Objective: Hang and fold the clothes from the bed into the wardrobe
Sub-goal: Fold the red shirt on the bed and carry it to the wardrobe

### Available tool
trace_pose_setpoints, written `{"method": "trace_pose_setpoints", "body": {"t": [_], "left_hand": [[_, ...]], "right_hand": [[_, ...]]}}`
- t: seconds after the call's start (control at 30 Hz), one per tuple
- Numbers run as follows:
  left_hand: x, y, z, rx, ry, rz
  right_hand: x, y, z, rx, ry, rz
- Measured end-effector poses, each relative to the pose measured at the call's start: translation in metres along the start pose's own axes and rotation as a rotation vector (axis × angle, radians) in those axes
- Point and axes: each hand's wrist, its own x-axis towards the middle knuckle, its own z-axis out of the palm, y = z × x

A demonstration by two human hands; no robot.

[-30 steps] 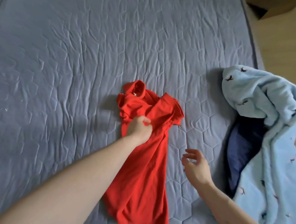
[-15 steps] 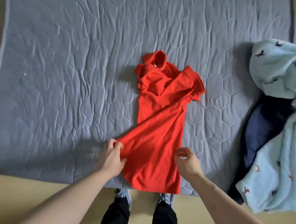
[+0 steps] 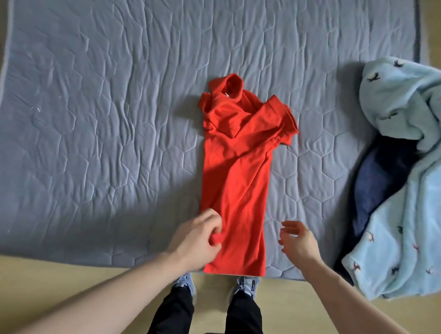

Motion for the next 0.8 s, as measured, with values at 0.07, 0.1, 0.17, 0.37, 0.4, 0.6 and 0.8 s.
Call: {"method": "trace_pose_setpoints", "body": {"t": [0.07,0.1,0.17,0.37,0.4,0.6,0.8], "left_hand": [[-0.010,0.023,0.014,0.004,-0.122,0.146],[-0.013,0.030,0.023,0.020,-0.185,0.202],[-0.013,0.039,0.040,0.024,-0.319,0.265],[0.032,0.039,0.041,-0.097,-0.513,0.098],[0.052,0.035,0.031,-0.151,-0.409,0.029],[0.179,-0.019,-0.051,-0.099,0.087,-0.301],[0.270,-0.037,-0.105,-0.039,0.402,-0.430]], "right_hand": [[-0.001,0.004,-0.006,0.009,0.020,0.009],[-0.001,0.005,-0.008,0.014,0.027,0.016],[-0.002,0.007,-0.013,0.026,0.037,0.032],[0.010,0.006,-0.020,-0.002,0.018,0.048],[0.016,0.002,-0.020,-0.004,0.012,0.041],[0.051,-0.057,-0.012,-0.043,-0.003,-0.098],[0.106,-0.136,-0.007,-0.026,0.113,-0.287]]}}
